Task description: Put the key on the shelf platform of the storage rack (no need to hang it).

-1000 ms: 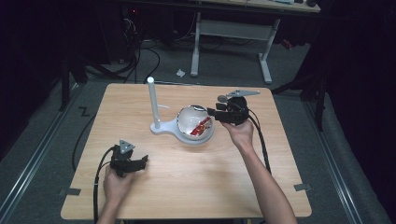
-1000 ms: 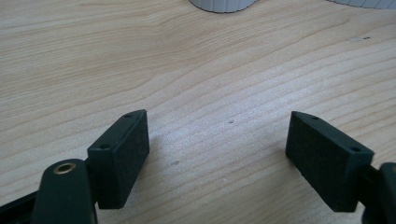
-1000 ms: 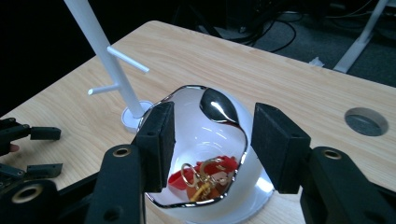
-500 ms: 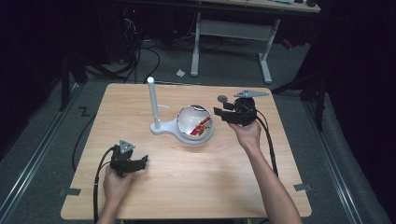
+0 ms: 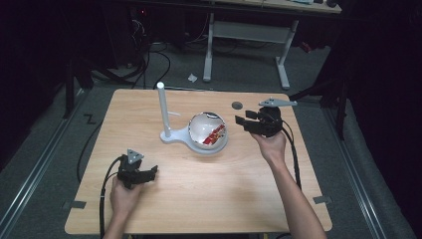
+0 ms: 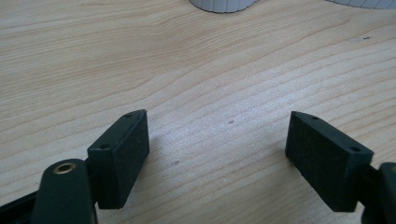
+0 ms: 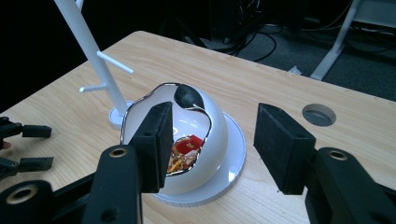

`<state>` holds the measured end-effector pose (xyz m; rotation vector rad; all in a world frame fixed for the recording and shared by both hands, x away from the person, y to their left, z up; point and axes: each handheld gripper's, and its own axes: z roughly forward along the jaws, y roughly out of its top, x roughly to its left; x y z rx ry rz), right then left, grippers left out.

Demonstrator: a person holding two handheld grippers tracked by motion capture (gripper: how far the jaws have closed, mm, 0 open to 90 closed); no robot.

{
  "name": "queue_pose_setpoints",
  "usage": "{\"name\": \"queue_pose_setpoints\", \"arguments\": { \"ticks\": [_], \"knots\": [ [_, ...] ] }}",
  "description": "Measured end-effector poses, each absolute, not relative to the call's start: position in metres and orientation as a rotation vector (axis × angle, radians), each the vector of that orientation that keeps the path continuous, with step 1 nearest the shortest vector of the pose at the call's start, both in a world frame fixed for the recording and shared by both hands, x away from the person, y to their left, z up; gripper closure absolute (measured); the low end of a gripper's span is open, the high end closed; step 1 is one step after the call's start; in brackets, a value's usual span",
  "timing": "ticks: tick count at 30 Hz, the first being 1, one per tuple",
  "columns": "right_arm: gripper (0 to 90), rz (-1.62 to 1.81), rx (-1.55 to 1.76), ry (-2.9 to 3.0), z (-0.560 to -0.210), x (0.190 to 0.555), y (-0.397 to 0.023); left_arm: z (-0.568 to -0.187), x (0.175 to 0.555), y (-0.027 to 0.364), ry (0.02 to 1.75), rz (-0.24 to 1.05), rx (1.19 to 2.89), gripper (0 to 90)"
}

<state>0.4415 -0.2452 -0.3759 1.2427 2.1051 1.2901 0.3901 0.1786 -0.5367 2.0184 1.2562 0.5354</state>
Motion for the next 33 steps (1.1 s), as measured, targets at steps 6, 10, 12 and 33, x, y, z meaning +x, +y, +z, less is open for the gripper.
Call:
{"name": "queue_pose_setpoints", "arguments": {
  "ticks": [6, 10, 12, 33],
  "knots": [
    [47.4, 1.282, 1.243, 2.097, -0.375, 0.436, -0.253, -0.537, 0.39, 0.179, 1.256, 0.537, 2.019, 22.0],
    [47.4, 1.284, 1.235, 2.09, -0.373, 0.434, -0.255, -0.537, 0.39, 0.179, 1.257, 0.536, 2.019, 22.0],
    [47.4, 1.284, 1.237, 2.087, -0.372, 0.432, -0.257, -0.537, 0.39, 0.179, 1.256, 0.536, 2.019, 22.0],
    [47.3, 1.271, 1.259, 2.061, -0.37, 0.409, -0.279, -0.537, 0.39, 0.178, 1.256, 0.537, 2.019, 22.0]
  ]
}}
